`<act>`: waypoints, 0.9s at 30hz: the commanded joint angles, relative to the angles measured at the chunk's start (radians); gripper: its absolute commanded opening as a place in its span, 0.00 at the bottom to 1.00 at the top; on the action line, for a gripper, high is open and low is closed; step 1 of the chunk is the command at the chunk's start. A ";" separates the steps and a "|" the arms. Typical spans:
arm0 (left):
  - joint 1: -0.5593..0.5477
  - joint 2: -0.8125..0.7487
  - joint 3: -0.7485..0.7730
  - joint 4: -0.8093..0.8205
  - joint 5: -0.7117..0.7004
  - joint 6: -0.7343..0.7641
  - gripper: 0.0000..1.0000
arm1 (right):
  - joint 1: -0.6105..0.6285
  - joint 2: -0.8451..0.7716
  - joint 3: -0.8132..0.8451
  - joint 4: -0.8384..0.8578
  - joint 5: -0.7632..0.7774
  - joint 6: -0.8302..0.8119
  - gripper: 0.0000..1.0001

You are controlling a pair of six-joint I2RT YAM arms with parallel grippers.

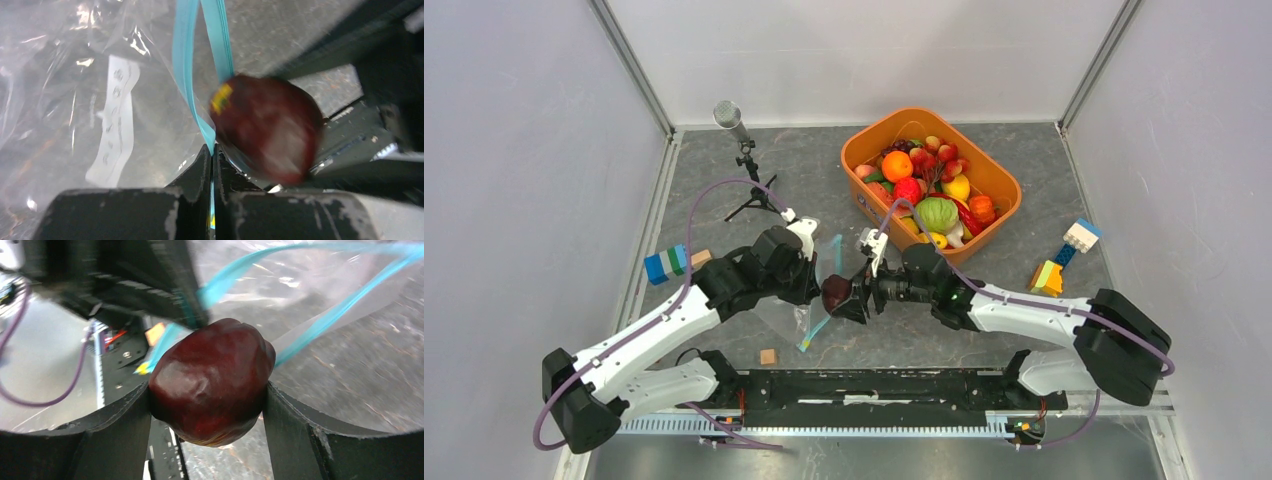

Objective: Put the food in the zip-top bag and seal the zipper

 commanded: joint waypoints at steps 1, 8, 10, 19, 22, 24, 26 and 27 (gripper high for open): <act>-0.016 -0.025 0.009 0.072 0.101 0.029 0.02 | -0.002 0.032 0.036 -0.013 0.150 0.030 0.36; -0.016 -0.010 0.016 0.075 0.114 0.030 0.02 | -0.003 0.049 0.039 -0.013 0.231 0.078 0.37; -0.016 -0.002 0.018 0.079 0.127 0.029 0.02 | -0.001 0.048 0.036 0.016 0.222 0.099 0.37; -0.016 -0.019 0.002 0.190 0.202 -0.035 0.02 | 0.093 0.041 0.128 -0.135 0.409 -0.037 0.41; -0.016 -0.054 -0.006 0.250 0.199 -0.084 0.02 | 0.099 0.019 0.125 -0.159 0.482 -0.040 0.49; -0.016 -0.074 -0.004 0.263 0.178 -0.103 0.02 | 0.101 -0.019 0.110 -0.137 0.467 -0.043 0.52; -0.016 -0.094 -0.001 0.262 0.143 -0.115 0.02 | 0.103 -0.057 0.103 -0.119 0.427 -0.049 0.60; -0.016 -0.103 0.001 0.255 0.121 -0.121 0.02 | 0.103 -0.076 0.097 -0.105 0.406 -0.050 0.66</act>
